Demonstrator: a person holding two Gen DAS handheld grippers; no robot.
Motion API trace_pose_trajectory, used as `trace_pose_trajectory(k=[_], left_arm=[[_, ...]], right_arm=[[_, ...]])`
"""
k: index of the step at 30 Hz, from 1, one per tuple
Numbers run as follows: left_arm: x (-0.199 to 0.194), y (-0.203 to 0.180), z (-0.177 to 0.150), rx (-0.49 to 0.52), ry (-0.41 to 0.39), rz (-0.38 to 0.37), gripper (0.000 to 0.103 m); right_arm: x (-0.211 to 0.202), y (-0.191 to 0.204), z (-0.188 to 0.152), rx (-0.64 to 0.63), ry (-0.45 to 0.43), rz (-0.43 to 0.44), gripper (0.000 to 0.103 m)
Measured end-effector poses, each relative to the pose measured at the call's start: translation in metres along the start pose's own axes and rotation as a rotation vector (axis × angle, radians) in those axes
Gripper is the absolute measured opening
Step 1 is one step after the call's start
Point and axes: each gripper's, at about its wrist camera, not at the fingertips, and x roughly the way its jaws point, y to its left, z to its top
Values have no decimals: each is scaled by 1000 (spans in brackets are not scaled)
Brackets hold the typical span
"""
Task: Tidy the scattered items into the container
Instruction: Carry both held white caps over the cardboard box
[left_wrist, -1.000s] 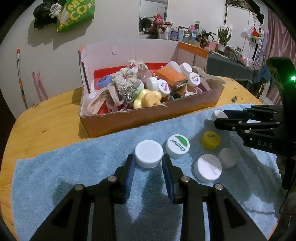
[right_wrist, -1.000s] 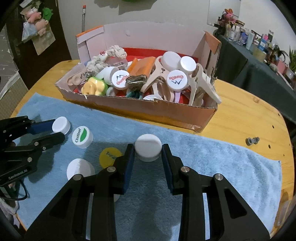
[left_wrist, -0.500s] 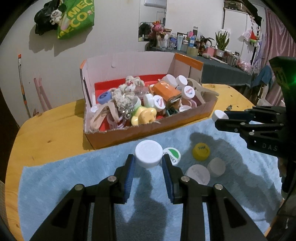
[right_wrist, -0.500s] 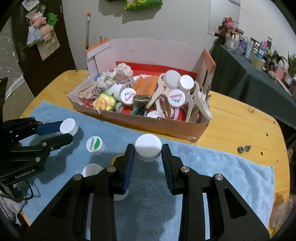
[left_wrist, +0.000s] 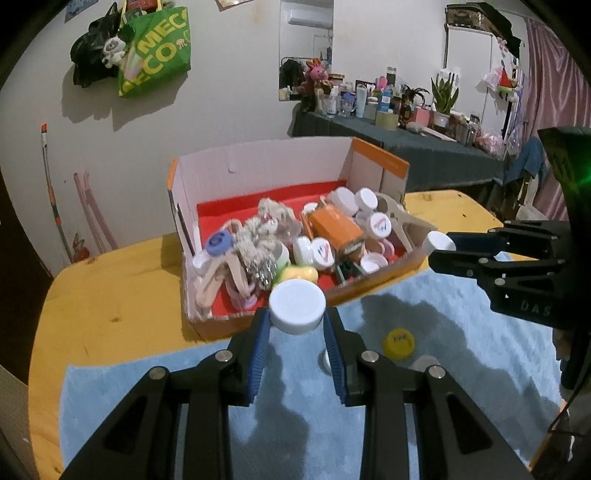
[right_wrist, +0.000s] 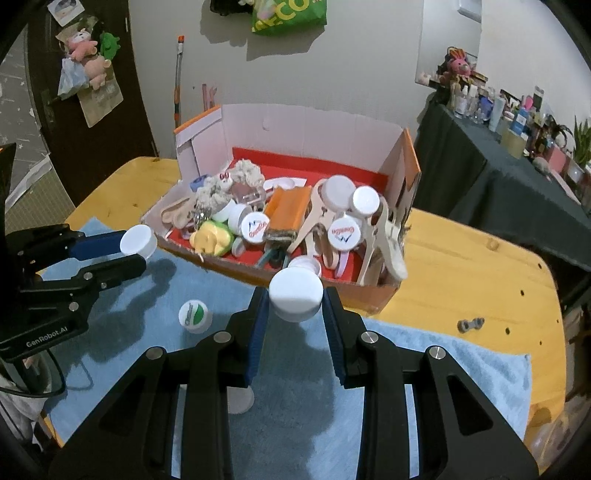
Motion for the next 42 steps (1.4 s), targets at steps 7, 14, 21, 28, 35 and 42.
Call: trace_pose_trajectory(k=[7, 14, 21, 28, 35, 42], left_arm=[[9, 6, 27, -15, -5, 18, 32], [21, 11, 57, -8, -2, 35, 32], [24, 13, 77, 3, -18, 50, 32], [24, 17, 80, 4, -14, 58, 32], [25, 21, 73, -4, -3, 55, 32], [32, 24, 63, -12, 21, 55, 32]], right_arm=[[6, -5, 23, -5, -6, 5, 29], [19, -6, 55, -27, -8, 5, 29], [28, 0, 76, -53, -8, 10, 29], [33, 9, 81, -67, -4, 18, 29], [38, 17, 80, -75, 7, 28, 29], [44, 19, 74, -72, 25, 26, 29]])
